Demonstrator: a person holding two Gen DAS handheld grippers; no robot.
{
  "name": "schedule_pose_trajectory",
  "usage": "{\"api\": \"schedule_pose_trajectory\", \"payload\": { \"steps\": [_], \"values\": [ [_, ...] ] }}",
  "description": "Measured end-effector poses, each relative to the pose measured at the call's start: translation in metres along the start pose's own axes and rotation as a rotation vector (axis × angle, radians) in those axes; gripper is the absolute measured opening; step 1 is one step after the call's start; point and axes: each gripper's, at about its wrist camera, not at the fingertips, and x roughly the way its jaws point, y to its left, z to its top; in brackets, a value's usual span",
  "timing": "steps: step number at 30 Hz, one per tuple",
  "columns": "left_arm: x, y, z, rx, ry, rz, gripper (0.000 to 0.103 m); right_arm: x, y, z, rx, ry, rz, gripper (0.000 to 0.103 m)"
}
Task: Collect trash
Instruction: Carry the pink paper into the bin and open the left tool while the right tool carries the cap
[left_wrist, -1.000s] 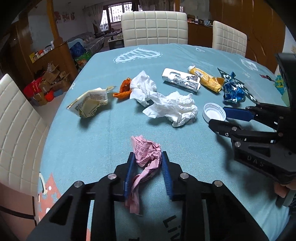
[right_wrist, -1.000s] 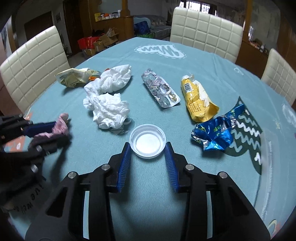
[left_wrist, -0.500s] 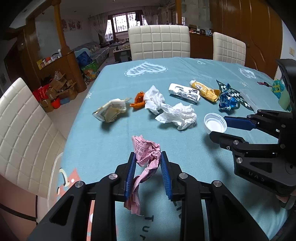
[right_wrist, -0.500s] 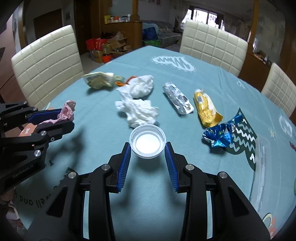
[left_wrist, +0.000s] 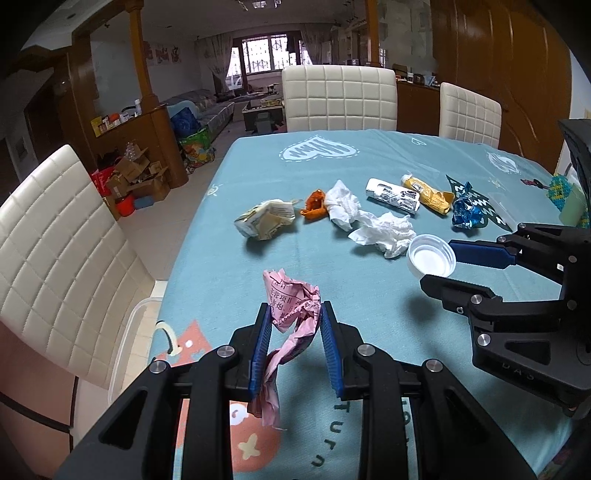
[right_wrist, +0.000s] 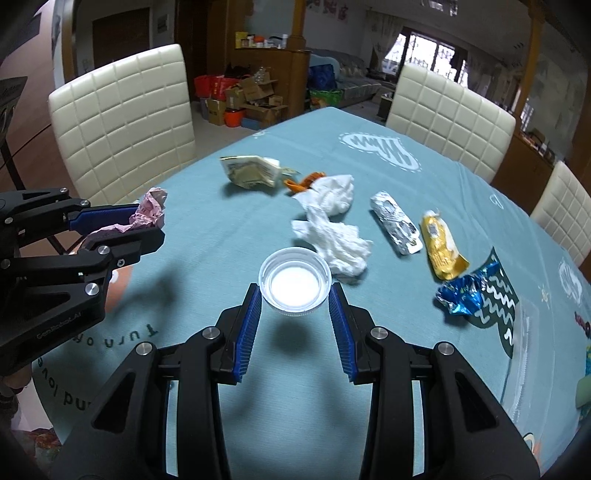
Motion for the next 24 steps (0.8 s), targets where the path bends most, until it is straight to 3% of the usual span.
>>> {"api": "schedule_pose_trajectory", "payload": {
  "steps": [12, 24],
  "values": [
    [0.002, 0.033, -0.012, -0.030, -0.032, 0.046, 0.027, 0.023, 0.032, 0.015, -0.041, 0.022, 0.024, 0.039],
    [0.014, 0.097, -0.030, -0.122, 0.014, 0.118, 0.027, 0.055, 0.089, 0.044, -0.123, 0.021, 0.110, 0.039]
  ]
}}
